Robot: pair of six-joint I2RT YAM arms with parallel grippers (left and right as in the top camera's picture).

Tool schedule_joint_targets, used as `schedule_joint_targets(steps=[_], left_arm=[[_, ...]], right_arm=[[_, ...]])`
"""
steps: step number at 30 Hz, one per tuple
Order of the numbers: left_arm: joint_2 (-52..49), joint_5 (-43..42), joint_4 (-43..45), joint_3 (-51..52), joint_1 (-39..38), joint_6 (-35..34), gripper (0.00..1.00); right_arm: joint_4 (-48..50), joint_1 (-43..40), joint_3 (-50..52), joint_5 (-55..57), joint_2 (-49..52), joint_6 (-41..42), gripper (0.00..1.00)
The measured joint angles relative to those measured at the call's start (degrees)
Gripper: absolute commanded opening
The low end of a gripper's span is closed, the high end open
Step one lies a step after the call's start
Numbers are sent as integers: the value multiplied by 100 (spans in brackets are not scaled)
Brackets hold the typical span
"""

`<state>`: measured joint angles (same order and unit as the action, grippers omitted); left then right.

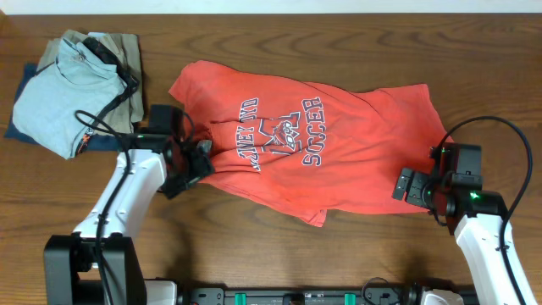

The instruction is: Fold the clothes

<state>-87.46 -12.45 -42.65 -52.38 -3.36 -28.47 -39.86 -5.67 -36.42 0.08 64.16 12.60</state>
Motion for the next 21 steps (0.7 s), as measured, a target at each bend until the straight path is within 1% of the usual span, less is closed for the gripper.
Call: schedule_joint_targets(steps=[2,6,9,16,21], left_arm=[[2,-295,-13,63,-214,-2,75],[2,-614,11,256,-774,-72,75],[0,-726,345,459,-1274,-302,70],[-35,-835,1692,1084,-2282,-1115,65],[-166,-752,2087,1126,-2682,-1513,63]], right_arm=[[4,0,0,0,52,0,99],[7,0,0,2,107,0,99],[9,0,0,2,109,0,99],[-17,0,0,11,109,0,99],[-17,0,0,20,109,0,99]])
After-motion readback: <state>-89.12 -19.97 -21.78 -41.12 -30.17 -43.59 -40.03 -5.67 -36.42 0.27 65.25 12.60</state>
